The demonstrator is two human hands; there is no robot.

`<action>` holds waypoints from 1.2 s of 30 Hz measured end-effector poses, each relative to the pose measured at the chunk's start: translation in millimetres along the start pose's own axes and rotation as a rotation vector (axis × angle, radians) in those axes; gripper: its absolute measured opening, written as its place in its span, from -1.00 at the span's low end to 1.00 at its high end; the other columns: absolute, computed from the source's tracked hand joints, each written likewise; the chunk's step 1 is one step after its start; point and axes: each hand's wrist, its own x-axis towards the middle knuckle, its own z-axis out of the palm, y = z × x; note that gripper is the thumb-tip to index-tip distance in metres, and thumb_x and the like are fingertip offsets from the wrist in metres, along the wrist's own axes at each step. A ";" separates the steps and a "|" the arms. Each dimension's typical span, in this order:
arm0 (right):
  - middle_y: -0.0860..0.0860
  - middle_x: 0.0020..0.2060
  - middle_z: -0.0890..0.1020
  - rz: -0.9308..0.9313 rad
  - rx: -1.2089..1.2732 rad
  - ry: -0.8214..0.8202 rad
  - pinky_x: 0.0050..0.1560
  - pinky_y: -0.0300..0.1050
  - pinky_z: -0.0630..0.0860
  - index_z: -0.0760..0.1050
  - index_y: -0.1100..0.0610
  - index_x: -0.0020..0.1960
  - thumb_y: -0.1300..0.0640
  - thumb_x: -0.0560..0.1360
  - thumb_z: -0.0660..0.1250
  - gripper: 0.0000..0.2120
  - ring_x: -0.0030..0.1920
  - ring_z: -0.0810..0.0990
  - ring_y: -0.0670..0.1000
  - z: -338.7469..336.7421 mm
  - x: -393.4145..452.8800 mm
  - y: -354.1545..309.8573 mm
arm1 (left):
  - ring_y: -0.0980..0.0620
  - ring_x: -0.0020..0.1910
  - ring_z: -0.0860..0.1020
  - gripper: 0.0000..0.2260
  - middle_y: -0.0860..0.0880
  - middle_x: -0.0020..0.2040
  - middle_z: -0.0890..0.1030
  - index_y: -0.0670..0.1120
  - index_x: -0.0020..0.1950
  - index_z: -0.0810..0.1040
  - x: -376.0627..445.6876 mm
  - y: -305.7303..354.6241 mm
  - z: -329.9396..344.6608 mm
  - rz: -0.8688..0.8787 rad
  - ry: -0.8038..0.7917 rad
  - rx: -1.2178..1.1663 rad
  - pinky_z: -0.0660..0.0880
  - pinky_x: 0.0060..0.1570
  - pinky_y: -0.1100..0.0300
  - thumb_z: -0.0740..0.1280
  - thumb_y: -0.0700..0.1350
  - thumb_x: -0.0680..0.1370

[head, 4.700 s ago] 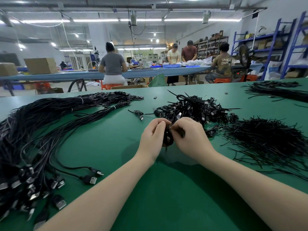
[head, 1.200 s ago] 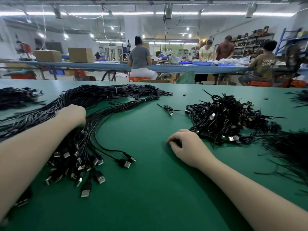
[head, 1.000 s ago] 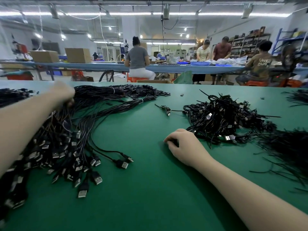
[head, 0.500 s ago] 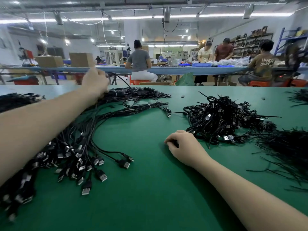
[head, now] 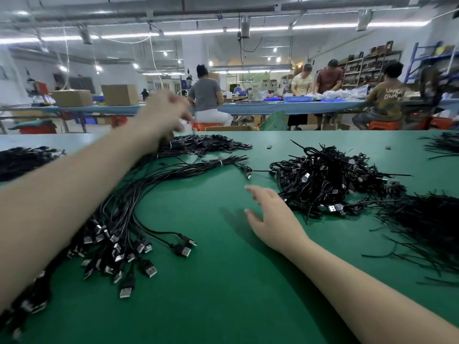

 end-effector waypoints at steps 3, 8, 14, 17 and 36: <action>0.00 0.46 0.25 -0.108 0.132 0.258 0.38 -0.19 0.20 0.09 0.01 0.53 0.01 0.52 0.34 -0.32 0.44 0.20 -0.06 -11.8 0.8 -9.7 | 0.16 -0.46 0.45 -0.88 0.07 -0.25 0.61 -0.02 -0.04 0.57 -37.9 0.3 43.8 0.074 -0.376 0.211 0.31 -0.56 0.34 0.30 0.00 0.58; -0.18 -0.05 0.63 -0.108 0.251 0.133 -0.07 -0.43 0.45 0.33 -0.09 0.37 -0.07 0.54 0.26 -0.59 -0.01 0.60 -0.19 -74.9 20.3 -21.0 | 0.15 -0.45 0.39 -0.87 0.13 -0.43 0.51 -0.02 -0.10 0.64 -56.5 10.7 99.8 -0.013 -0.444 -0.176 0.26 -0.53 0.33 0.34 -0.01 0.55; -0.12 -0.56 0.44 0.023 0.123 0.294 -0.59 -0.38 0.20 0.57 -0.06 -0.09 -0.05 0.56 0.26 -0.85 -0.59 0.29 -0.17 -141.7 31.7 5.7 | 0.18 -0.44 0.44 -0.87 0.09 -0.29 0.60 -0.03 0.09 0.55 -52.9 7.3 84.5 -0.099 -0.758 -0.168 0.34 -0.50 0.34 0.32 -0.03 0.58; -0.10 -0.59 0.43 0.168 -0.003 0.463 -0.61 -0.32 0.19 0.56 -0.02 -0.10 -0.11 0.57 0.23 -0.77 -0.61 0.26 -0.15 -161.2 33.4 18.4 | 0.17 -0.37 0.52 -0.84 0.07 -0.23 0.63 -0.04 0.13 0.57 -44.1 -0.5 55.5 -0.112 -0.812 -0.121 0.45 -0.43 0.32 0.35 -0.13 0.56; -0.10 -0.49 0.29 0.241 0.473 -0.526 -0.48 -0.24 0.22 0.61 0.04 -0.13 -0.12 0.55 0.23 -0.71 -0.50 0.19 -0.06 -97.6 16.0 -13.7 | -0.07 -0.31 0.67 -0.54 -0.10 -0.31 0.66 -0.10 -0.10 0.51 -29.5 1.3 29.6 -0.280 -0.371 -0.568 0.58 -0.31 0.16 -0.06 0.13 0.64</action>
